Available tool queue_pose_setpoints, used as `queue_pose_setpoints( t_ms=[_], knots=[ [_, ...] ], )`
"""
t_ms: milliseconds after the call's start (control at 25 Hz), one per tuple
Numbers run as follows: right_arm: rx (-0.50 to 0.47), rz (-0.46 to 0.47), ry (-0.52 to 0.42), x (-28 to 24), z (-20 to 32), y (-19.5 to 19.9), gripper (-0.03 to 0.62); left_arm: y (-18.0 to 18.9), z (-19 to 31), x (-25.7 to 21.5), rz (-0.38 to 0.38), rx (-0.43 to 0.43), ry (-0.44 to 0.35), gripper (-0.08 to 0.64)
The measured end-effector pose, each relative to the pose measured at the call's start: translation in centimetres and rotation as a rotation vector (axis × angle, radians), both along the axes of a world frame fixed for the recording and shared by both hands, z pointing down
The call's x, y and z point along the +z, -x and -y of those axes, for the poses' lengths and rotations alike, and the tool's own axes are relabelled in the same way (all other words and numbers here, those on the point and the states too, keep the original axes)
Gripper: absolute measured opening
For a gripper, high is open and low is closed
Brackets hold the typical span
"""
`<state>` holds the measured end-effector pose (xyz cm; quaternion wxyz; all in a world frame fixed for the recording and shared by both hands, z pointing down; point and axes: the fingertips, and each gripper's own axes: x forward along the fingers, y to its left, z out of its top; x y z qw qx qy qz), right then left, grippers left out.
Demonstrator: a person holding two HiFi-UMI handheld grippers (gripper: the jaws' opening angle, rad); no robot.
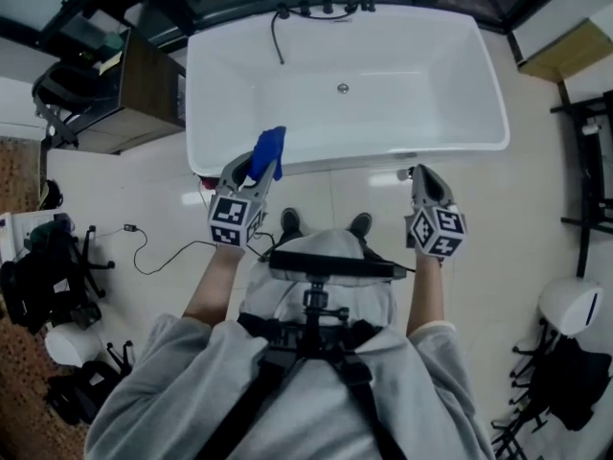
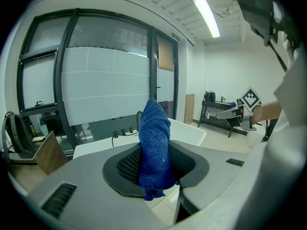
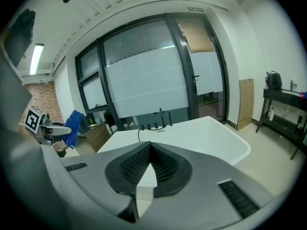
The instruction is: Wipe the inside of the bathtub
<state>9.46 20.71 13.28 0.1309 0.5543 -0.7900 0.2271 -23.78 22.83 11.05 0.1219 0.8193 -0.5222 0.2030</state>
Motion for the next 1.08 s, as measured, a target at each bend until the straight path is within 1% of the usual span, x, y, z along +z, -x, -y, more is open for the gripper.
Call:
queue_pose_setpoints(
  t_ms=[200, 400, 720, 1080],
  knots=[
    [0.002, -0.035, 0.016, 0.5, -0.6, 3.2, 0.003, 4.6, -0.6, 0.3, -0.017, -0.029, 0.002, 0.132],
    [-0.021, -0.057, 0.032, 0.6, -0.7, 6.2, 0.003, 7.2, -0.7, 1.0, -0.036, -0.042, 0.014, 0.132],
    [-0.034, -0.058, 0.057, 1.4, -0.4, 6.7, 0.003, 6.7, -0.9, 2.1, -0.060, -0.038, 0.047, 0.132],
    [-0.061, -0.062, 0.053, 1.6, 0.5, 6.6, 0.005, 6.6, -0.6, 1.4, -0.055, -0.062, 0.020, 0.130]
  ],
)
